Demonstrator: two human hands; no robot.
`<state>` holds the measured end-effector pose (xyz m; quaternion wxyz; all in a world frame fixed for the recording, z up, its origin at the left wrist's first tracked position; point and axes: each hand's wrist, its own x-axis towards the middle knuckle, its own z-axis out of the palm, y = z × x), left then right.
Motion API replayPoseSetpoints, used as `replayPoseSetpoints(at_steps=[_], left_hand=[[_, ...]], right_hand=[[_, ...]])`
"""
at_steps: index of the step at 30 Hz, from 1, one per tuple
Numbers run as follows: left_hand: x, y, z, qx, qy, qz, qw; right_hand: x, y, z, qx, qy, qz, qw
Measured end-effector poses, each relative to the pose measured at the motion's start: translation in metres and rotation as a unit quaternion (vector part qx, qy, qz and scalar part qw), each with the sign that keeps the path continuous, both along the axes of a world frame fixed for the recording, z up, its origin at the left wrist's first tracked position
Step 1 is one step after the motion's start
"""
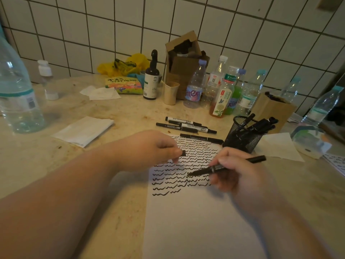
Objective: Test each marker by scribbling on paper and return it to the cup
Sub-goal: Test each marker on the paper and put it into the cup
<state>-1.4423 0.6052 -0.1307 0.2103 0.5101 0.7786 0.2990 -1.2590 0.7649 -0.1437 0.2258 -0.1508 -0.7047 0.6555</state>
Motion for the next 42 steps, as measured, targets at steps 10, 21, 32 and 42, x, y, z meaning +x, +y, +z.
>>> replayPoseSetpoints(at_steps=[10, 21, 32, 42], left_hand=[[0.005, 0.008, -0.016, -0.067, 0.159, 0.012, 0.985], [0.005, 0.008, -0.016, -0.060, 0.169, 0.013, 0.984], [0.008, 0.005, -0.011, -0.047, 0.145, 0.015, 0.988], [0.007, 0.006, -0.012, -0.018, 0.095, 0.019, 0.995]], right_hand=[[-0.005, -0.011, -0.007, 0.043, -0.132, 0.019, 0.990], [-0.007, -0.011, -0.007, 0.073, -0.170, -0.012, 0.983], [-0.003, -0.003, -0.004, 0.087, -0.130, -0.107, 0.982], [-0.004, -0.007, 0.002, -0.030, 0.016, -0.071, 0.997]])
